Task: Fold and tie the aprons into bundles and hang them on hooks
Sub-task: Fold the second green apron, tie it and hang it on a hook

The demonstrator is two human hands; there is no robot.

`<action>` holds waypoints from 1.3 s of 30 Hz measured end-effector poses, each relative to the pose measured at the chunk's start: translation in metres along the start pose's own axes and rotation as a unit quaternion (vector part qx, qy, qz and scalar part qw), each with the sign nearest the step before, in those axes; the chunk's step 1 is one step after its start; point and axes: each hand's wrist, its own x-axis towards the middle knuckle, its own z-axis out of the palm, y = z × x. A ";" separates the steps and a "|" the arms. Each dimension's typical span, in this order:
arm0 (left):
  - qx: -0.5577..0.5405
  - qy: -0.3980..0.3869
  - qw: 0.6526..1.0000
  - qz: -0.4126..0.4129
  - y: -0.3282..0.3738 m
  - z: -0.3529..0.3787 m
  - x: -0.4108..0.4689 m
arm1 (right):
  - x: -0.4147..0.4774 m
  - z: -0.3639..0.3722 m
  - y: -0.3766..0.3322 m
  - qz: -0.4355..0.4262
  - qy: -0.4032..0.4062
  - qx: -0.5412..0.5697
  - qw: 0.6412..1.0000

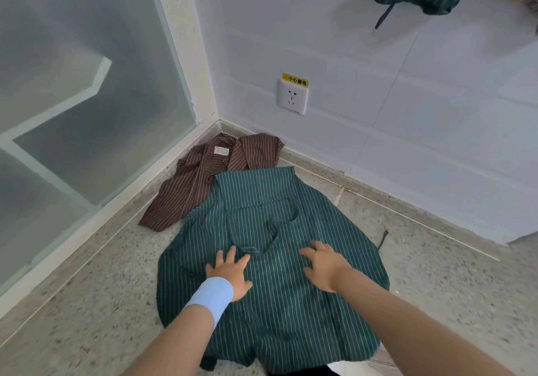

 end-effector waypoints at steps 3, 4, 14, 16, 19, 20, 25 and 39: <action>0.004 -0.047 0.999 -0.006 -0.004 0.000 0.021 | 0.024 0.000 0.001 0.008 -0.048 -0.006 0.999; 0.011 -0.045 0.999 -0.004 -0.006 -0.002 0.028 | 0.033 0.000 0.002 0.009 -0.055 -0.011 0.998; 0.028 0.237 0.971 -0.008 -0.001 -0.100 0.092 | 0.113 -0.065 0.004 -0.034 0.239 -0.071 0.968; -0.028 0.254 0.966 0.030 -0.002 -0.114 0.106 | 0.129 -0.079 -0.005 -0.067 0.287 -0.051 0.954; -0.010 0.096 0.993 0.071 -0.006 -0.117 0.119 | 0.156 -0.092 -0.014 -0.061 0.202 -0.116 0.971; 0.006 0.061 0.995 0.075 -0.008 -0.116 0.122 | 0.161 -0.094 -0.016 -0.058 0.164 -0.162 0.971; -0.069 0.061 0.994 0.059 -0.029 -0.109 0.133 | 0.174 -0.090 -0.006 -0.096 0.139 -0.145 0.975; -0.128 0.136 0.981 -0.060 -0.038 -0.143 0.130 | 0.147 -0.109 -0.028 -0.125 -0.061 -0.120 0.983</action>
